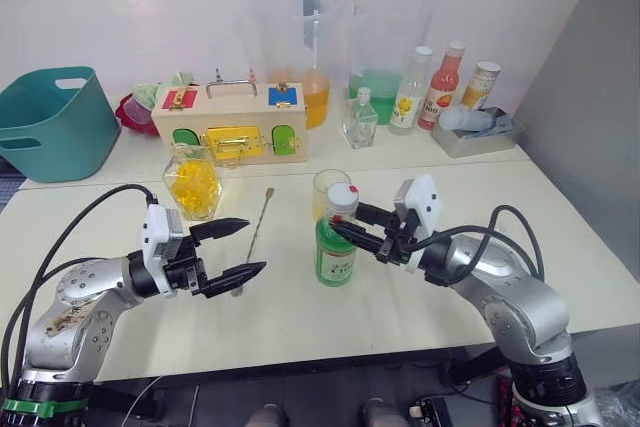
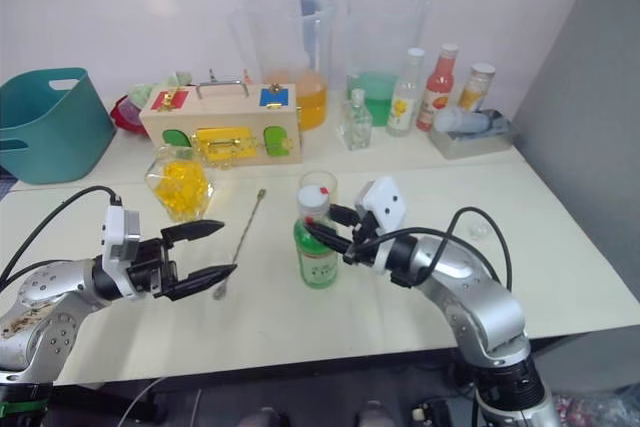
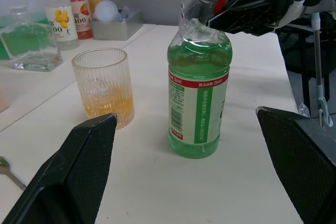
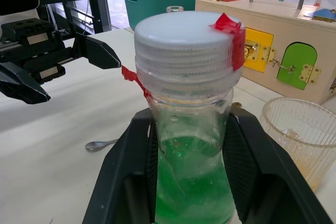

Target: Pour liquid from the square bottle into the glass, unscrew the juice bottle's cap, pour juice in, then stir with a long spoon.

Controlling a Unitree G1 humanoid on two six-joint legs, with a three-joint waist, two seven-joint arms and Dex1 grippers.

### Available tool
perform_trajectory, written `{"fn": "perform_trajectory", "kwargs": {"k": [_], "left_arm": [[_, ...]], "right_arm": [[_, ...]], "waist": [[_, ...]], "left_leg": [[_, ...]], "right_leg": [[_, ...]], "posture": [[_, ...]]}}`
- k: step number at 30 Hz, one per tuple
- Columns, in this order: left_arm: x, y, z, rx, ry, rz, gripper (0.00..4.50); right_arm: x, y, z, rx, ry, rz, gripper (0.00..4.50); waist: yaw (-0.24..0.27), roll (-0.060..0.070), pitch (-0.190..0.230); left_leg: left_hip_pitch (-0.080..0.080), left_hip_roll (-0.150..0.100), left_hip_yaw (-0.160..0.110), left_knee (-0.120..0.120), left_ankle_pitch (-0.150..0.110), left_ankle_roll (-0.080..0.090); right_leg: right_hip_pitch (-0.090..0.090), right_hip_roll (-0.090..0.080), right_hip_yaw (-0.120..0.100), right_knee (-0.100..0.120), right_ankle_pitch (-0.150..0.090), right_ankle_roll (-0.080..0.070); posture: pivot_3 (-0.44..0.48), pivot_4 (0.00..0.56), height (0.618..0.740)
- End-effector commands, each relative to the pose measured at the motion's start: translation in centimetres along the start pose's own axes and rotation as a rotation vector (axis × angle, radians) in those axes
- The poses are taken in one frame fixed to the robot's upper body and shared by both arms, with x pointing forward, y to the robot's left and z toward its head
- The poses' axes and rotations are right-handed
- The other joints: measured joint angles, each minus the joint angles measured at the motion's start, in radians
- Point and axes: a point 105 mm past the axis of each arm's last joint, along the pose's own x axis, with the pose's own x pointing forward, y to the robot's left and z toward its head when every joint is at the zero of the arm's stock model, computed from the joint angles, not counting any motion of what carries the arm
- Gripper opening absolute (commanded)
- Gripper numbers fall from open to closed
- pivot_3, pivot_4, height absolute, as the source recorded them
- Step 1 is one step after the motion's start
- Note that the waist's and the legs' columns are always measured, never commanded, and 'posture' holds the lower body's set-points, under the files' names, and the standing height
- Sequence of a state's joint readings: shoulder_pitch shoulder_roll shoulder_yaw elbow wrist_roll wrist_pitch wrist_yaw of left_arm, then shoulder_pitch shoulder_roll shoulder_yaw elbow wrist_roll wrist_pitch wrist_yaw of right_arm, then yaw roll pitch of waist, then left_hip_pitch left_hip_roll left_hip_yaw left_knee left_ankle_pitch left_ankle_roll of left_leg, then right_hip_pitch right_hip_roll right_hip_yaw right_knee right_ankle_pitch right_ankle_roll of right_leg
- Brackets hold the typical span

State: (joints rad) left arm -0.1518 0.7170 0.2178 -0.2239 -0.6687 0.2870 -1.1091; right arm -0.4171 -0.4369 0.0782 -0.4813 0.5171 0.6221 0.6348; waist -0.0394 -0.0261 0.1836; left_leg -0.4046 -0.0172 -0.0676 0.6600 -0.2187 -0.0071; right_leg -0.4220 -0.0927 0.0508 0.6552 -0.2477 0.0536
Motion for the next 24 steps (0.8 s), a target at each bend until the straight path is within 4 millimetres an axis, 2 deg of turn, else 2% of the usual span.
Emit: {"fn": "perform_trajectory", "kwargs": {"k": [1, 5, 6, 8, 11, 16, 19, 24], "left_arm": [[-0.2, -0.1, 1.0, 0.045, -0.007, 0.002, 4.5], [-0.3, -0.4, 1.2, 0.046, -0.007, -0.002, 4.5], [-0.4, -0.4, 1.3, 0.047, -0.007, -0.002, 4.5], [-0.4, -0.5, 1.4, 0.053, -0.008, 0.006, 4.5], [-0.5, -0.5, 1.4, 0.061, -0.004, 0.018, 4.5], [-0.7, -0.4, 1.4, 0.065, 0.0, 0.028, 4.5], [-1.4, -0.5, 1.4, 0.087, 0.024, 0.061, 4.5], [-2.2, -1.0, 1.2, 0.108, 0.033, 0.113, 4.5]], "right_arm": [[0.1, 0.5, 0.3, -0.012, -0.012, 0.024, 2.91], [-0.3, 0.0, 0.4, -0.023, 0.001, 0.067, 4.29], [-0.4, -0.2, 0.5, -0.033, 0.007, 0.091, 4.46], [-0.6, -0.1, 0.8, -0.096, 0.034, 0.221, 4.46], [-0.9, -0.7, 0.9, -0.131, 0.062, 0.325, 4.46], [-1.1, -1.6, 0.9, -0.153, 0.079, 0.394, 4.46], [-0.5, -3.6, 1.6, -0.151, 0.101, 0.616, 4.46], [1.0, -4.9, 1.2, -0.142, 0.129, 0.717, 4.46]], "waist": [[0.0, 0.0, 0.0], [0.001, 0.0, 0.0], [0.002, 0.0, 0.0], [0.001, 0.0, 0.0], [0.0, 0.0, 0.0], [0.001, 0.0, 0.0], [-0.009, 0.0, 0.001], [-0.008, 0.0, 0.0]], "left_leg": [[0.0, 0.0, 0.0, 0.0, 0.0, 0.0], [0.0, 0.0, 0.0, 0.0, 0.0, 0.0], [0.0, 0.0, 0.0, 0.0, 0.0, 0.0], [0.0, 0.0, 0.0, 0.0, 0.0, 0.0], [0.0, 0.001, 0.001, 0.0, 0.0, 0.0], [0.0, 0.001, 0.001, 0.0, 0.0, 0.0], [0.0, 0.001, 0.003, 0.0, 0.0, 0.0], [0.002, 0.005, 0.005, -0.001, 0.0, 0.0]], "right_leg": [[0.0, 0.0, 0.0, 0.0, 0.0, 0.0], [0.0, 0.0, 0.0, 0.0, 0.0, 0.0], [0.0, 0.0, 0.0, 0.0, 0.0, 0.0], [0.001, 0.0, 0.0, -0.001, 0.0, 0.0], [0.001, 0.001, 0.0, -0.002, 0.0, 0.0], [0.001, 0.0, -0.001, -0.002, 0.0, 0.0], [0.0, 0.0, 0.001, -0.003, 0.0, 0.0], [0.002, 0.003, 0.0, -0.006, 0.001, -0.001]], "posture": [[0.0, 0.15, 0.74], [0.0, 0.15, 0.74], [0.0, 0.15, 0.74], [0.0, 0.15, 0.74], [0.0, 0.15, 0.74], [0.0, 0.15, 0.74], [0.0, 0.15, 0.74], [0.0, 0.15, 0.74]]}}
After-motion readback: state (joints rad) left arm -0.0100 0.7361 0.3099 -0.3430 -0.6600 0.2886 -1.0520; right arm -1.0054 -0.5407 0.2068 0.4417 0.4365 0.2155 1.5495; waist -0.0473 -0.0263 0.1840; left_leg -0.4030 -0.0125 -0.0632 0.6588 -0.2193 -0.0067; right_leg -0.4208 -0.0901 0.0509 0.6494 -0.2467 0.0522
